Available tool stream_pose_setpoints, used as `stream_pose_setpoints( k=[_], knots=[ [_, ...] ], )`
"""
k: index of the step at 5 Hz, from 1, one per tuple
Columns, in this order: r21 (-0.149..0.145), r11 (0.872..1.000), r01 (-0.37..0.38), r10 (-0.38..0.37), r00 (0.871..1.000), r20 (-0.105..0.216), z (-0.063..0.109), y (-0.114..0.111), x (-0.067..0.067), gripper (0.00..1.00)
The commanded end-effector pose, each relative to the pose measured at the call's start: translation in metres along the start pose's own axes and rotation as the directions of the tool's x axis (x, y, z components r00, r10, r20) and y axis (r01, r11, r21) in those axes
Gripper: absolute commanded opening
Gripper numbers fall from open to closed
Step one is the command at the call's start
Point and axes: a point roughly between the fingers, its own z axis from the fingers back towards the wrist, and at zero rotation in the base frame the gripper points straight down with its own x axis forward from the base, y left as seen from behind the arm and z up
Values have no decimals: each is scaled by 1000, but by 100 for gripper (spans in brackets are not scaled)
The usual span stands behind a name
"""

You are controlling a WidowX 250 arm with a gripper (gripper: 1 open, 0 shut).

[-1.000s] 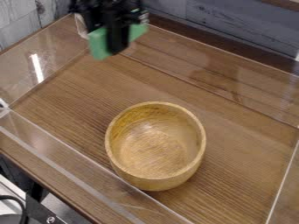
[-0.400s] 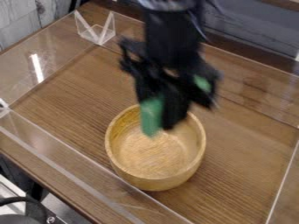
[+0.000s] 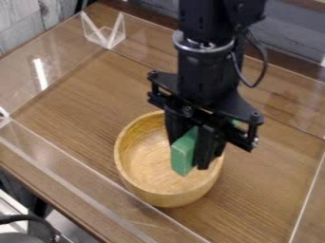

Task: Put the green block in the brown bowl

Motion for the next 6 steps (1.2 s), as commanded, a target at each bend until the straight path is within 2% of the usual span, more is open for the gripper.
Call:
stream_pose_setpoints(
  k=[1, 6],
  knots=[
    [-9, 1000, -17, 17, 999, 40, 13, 4, 1, 0],
    [-33, 998, -61, 63, 997, 55, 21, 11, 6, 0]
  ],
)
